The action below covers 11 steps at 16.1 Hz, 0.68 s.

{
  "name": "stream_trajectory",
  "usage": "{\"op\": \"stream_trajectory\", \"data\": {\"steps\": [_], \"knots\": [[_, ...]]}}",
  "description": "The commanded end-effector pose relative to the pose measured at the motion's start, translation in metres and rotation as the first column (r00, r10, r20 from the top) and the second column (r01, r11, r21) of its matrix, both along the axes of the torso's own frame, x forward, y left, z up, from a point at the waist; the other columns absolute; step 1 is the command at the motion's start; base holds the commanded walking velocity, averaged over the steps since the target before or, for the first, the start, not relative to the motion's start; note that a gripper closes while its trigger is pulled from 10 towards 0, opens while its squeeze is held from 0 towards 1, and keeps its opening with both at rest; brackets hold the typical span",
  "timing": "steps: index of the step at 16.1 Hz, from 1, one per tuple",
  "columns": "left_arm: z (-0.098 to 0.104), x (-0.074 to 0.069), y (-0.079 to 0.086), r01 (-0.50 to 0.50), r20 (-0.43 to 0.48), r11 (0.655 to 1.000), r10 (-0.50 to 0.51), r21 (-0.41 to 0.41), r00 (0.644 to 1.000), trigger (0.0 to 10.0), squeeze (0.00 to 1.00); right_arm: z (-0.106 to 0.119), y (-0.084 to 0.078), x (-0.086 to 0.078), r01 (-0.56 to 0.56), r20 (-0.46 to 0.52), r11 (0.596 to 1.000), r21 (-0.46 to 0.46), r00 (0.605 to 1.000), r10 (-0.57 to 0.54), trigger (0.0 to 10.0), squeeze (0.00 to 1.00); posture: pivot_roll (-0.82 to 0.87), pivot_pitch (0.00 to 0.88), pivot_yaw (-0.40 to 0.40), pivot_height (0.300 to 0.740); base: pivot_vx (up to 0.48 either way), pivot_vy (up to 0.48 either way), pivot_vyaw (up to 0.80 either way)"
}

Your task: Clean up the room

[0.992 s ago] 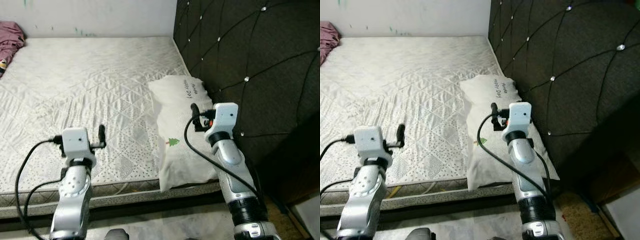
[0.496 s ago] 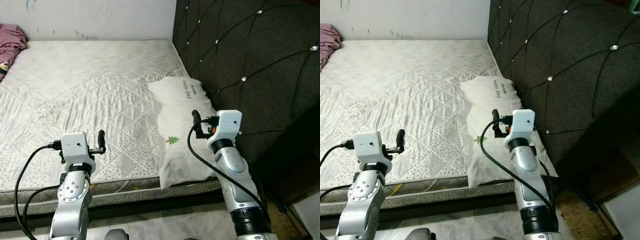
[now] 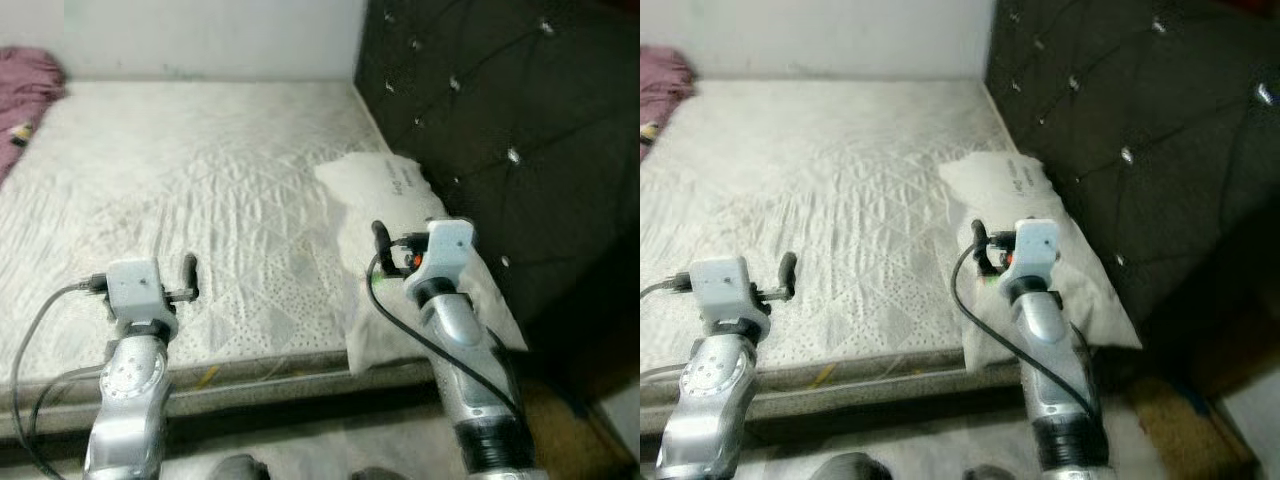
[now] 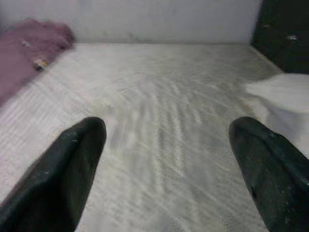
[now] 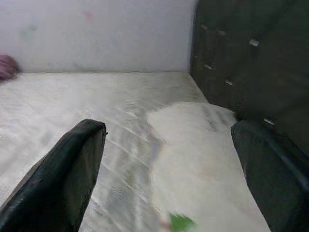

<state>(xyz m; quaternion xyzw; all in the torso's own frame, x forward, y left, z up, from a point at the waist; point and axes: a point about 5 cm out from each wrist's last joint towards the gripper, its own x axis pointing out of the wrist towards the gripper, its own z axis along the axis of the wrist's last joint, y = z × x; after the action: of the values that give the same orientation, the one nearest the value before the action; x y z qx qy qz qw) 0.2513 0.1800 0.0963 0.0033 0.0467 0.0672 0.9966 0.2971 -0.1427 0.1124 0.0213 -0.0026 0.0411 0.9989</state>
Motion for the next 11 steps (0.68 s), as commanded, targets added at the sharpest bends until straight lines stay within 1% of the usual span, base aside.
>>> {"op": "stream_trajectory", "data": {"steps": [1, 10, 11], "knots": [[0.0016, -0.0002, 0.0060, -0.013, -0.001, 1.000, 0.013, 0.012, 1.000, 10.0, 0.00, 0.0053, 0.0021, 0.0014, -0.005, 0.014, 1.000, 0.012, 1.000, 0.005, 10.0, 0.00, 0.03, 0.045, -0.043, 0.740, 0.000, 0.476, 0.00], [0.0021, 0.0014, 0.0026, -0.005, 0.009, 1.000, 0.005, 0.006, 1.000, 10.0, 0.00, 0.0057, 0.0014, 0.0029, -0.015, 0.002, 1.000, 0.005, 1.000, 0.015, 10.0, 0.00, 0.03, 0.047, -0.044, 0.740, 0.000, 0.474, 0.00], [0.0024, 0.0018, 0.0026, -0.007, 0.010, 1.000, 0.007, 0.004, 1.000, 10.0, 0.00, 0.0060, 0.0017, 0.0036, -0.017, 0.002, 1.000, 0.004, 1.000, 0.017, 10.0, 0.00, 0.03, 0.048, -0.044, 0.740, 0.000, 0.476, -0.69]]}}
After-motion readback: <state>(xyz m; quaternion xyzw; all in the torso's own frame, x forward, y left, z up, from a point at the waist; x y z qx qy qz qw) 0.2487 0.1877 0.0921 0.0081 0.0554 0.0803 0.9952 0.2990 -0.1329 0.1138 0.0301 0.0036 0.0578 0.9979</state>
